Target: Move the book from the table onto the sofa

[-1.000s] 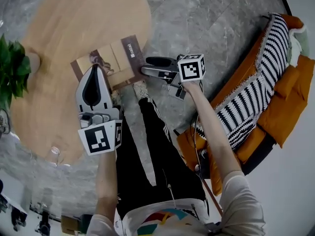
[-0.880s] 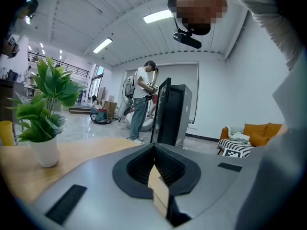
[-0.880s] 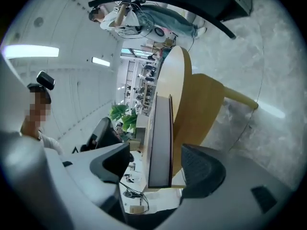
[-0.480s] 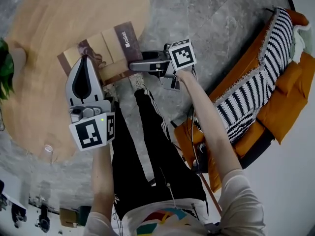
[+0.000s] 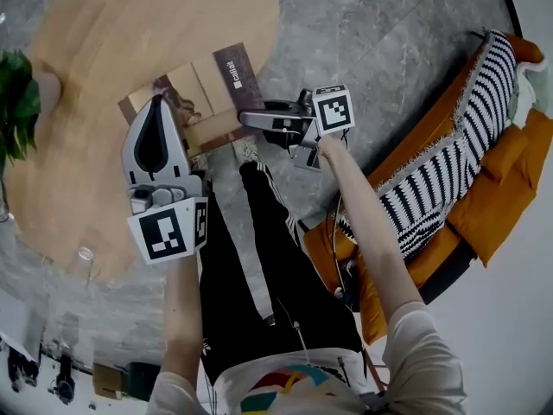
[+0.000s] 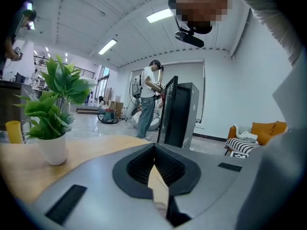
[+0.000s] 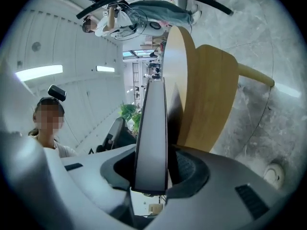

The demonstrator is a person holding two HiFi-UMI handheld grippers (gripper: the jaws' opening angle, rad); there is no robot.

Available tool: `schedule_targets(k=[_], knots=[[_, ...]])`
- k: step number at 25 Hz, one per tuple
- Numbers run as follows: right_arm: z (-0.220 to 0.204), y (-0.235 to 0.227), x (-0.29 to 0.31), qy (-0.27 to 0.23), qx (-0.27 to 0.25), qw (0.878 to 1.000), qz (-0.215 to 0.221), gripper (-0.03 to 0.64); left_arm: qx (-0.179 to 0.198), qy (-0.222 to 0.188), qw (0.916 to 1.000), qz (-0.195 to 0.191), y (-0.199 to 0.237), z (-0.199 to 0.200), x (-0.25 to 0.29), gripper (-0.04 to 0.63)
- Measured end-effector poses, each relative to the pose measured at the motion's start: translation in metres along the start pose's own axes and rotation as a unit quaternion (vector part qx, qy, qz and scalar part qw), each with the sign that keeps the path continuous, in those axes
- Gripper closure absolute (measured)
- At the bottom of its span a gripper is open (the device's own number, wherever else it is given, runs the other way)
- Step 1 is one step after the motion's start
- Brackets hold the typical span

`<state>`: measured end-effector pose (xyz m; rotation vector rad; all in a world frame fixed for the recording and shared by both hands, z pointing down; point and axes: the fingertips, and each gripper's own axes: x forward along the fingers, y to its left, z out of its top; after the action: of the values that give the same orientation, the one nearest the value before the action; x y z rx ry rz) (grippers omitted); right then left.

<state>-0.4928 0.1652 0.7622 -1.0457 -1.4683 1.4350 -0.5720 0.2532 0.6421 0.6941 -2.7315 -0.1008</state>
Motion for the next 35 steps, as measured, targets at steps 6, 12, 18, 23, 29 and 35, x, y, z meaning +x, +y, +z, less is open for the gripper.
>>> schedule_targets(k=[6, 12, 18, 23, 29, 35], knots=[[0.003, 0.021, -0.002, -0.025, 0.004, 1.0, -0.005, 0.462, -0.002, -0.007, 1.0, 0.001, 0.001, 0.022, -0.006, 0.589], [0.042, 0.093, 0.0, -0.098, -0.044, 0.994, 0.012, 0.462, 0.014, -0.042, 0.999, -0.006, 0.005, 0.083, -0.004, 0.589], [0.086, 0.212, -0.007, -0.177, -0.11, 0.977, 0.038, 0.462, 0.031, -0.119, 0.9924, -0.013, -0.004, 0.208, -0.014, 0.589], [0.095, 0.322, -0.032, -0.242, -0.167, 0.955, 0.05, 0.462, 0.041, -0.164, 0.9848, -0.04, -0.039, 0.301, -0.041, 0.589], [0.081, 0.417, -0.092, -0.361, -0.226, 0.904, 0.035, 0.462, 0.045, -0.207, 0.9718, -0.103, -0.098, 0.369, -0.074, 0.589], [0.037, 0.46, -0.172, -0.502, -0.237, 0.832, 0.013, 0.462, 0.053, -0.225, 0.9547, -0.188, -0.168, 0.409, -0.09, 0.589]])
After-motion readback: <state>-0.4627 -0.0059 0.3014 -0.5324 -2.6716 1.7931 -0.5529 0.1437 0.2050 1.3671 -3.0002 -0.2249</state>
